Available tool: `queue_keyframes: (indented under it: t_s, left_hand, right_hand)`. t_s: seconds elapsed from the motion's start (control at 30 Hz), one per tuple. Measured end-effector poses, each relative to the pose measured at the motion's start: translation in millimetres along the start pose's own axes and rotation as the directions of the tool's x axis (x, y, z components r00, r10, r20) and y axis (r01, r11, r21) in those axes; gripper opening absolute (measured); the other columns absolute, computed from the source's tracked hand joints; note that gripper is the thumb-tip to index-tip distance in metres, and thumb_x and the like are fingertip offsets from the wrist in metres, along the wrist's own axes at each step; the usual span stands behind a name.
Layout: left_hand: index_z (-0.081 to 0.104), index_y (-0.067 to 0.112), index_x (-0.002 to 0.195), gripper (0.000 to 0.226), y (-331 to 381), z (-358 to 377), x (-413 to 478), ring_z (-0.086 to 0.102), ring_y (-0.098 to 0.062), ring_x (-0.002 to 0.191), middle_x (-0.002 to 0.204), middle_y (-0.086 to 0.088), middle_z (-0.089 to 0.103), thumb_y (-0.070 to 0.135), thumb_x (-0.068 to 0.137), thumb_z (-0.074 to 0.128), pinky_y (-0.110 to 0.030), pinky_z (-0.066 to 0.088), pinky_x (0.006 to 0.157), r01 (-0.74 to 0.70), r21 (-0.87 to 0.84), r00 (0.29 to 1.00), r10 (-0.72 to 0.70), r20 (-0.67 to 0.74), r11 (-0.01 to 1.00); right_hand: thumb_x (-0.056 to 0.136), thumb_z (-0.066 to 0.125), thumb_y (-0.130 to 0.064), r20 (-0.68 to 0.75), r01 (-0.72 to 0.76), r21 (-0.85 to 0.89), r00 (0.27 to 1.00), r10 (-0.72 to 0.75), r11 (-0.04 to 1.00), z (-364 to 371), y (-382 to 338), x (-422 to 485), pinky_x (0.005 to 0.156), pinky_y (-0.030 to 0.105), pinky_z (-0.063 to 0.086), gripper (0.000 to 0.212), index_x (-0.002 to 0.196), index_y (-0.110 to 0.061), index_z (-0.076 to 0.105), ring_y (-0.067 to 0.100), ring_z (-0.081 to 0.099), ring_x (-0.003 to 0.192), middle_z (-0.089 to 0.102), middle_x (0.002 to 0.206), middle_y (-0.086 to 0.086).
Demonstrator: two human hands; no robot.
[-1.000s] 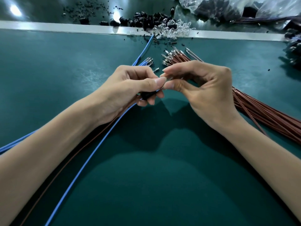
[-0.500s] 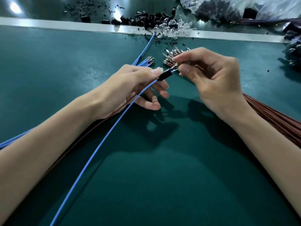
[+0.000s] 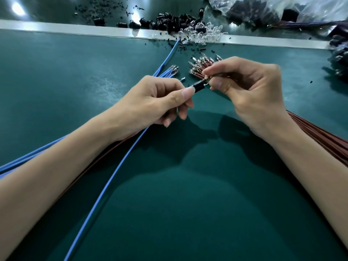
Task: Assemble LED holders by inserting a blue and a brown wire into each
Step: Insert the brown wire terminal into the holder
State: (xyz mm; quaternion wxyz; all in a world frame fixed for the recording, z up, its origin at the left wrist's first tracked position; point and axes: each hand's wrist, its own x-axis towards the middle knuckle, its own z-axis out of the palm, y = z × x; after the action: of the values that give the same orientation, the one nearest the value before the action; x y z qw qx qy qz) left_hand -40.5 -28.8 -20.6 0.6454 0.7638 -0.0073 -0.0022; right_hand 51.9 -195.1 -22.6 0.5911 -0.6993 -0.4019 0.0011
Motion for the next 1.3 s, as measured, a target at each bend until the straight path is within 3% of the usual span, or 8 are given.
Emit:
queue_keyframes:
  t_s: [0.43,0.57,0.7,0.93,1.1,1.3]
  left_hand:
    - [0.063,0.011,0.076,0.028,-0.9,-0.1,-1.4,0.041,-0.005,0.043,0.058,0.005,0.06,0.032,0.088,0.05,-0.009,0.032,0.043,-0.05,-0.001,0.997,0.05,0.054,0.999]
    - [0.063,0.015,0.074,0.026,-0.2,0.0,-2.4,0.041,-0.005,0.043,0.062,0.004,0.062,0.03,0.09,0.05,-0.008,0.03,0.043,-0.055,-0.003,0.994,0.055,0.098,0.998]
    - [0.064,0.01,0.073,0.031,1.4,-0.4,-2.3,0.04,-0.006,0.039,0.051,0.004,0.057,0.032,0.088,0.048,-0.009,0.031,0.041,-0.02,0.025,0.994,0.017,0.106,0.999]
    - [0.061,0.014,0.063,0.034,3.6,-0.1,-2.2,0.04,-0.007,0.035,0.043,0.004,0.05,0.035,0.087,0.049,-0.01,0.031,0.04,-0.045,0.099,0.994,0.036,0.099,0.994]
    - [0.054,0.013,0.061,0.037,2.2,-0.5,-1.5,0.038,-0.009,0.035,0.04,0.008,0.043,0.031,0.093,0.049,-0.013,0.032,0.04,-0.074,0.122,0.993,0.061,0.103,0.99]
    - [0.048,0.007,0.06,0.034,0.7,-1.8,-0.5,0.03,-0.009,0.036,0.044,0.007,0.028,0.025,0.089,0.047,-0.014,0.034,0.042,-0.075,0.026,0.991,0.071,0.115,0.997]
  right_hand:
    - [0.086,0.064,-0.003,0.108,-0.01,0.086,0.994,0.001,0.996,2.6,-1.0,-5.7,0.078,0.019,0.046,0.019,0.104,-0.009,0.063,0.003,0.06,0.083,0.063,0.089,0.003]
    - [0.082,0.072,-0.015,0.243,0.046,-0.057,0.97,-0.031,0.997,5.3,-5.3,-5.9,0.077,0.023,0.053,0.026,0.106,-0.015,0.062,0.011,0.066,0.083,0.065,0.094,0.005]
    - [0.081,0.073,-0.016,0.195,0.059,-0.127,0.98,-0.033,0.99,5.3,-5.6,-8.4,0.07,0.03,0.059,0.016,0.096,-0.014,0.067,0.01,0.071,0.07,0.071,0.078,0.002]
    - [0.082,0.072,-0.019,0.247,0.037,-0.092,0.969,-0.013,0.995,7.7,-5.8,-8.6,0.066,0.027,0.058,0.013,0.089,-0.013,0.063,0.009,0.069,0.066,0.07,0.077,-0.001]
    - [0.084,0.072,-0.016,0.242,-0.029,-0.034,0.97,0.036,0.999,7.8,-4.9,-9.5,0.06,0.012,0.043,0.013,0.083,-0.012,0.059,0.003,0.062,0.064,0.071,0.078,-0.003]
    - [0.083,0.07,-0.011,0.226,-0.111,0.045,0.969,0.098,0.993,-1.3,-4.4,-7.2,0.057,0.013,0.042,0.014,0.079,-0.002,0.059,0.0,0.055,0.058,0.065,0.071,0.003]
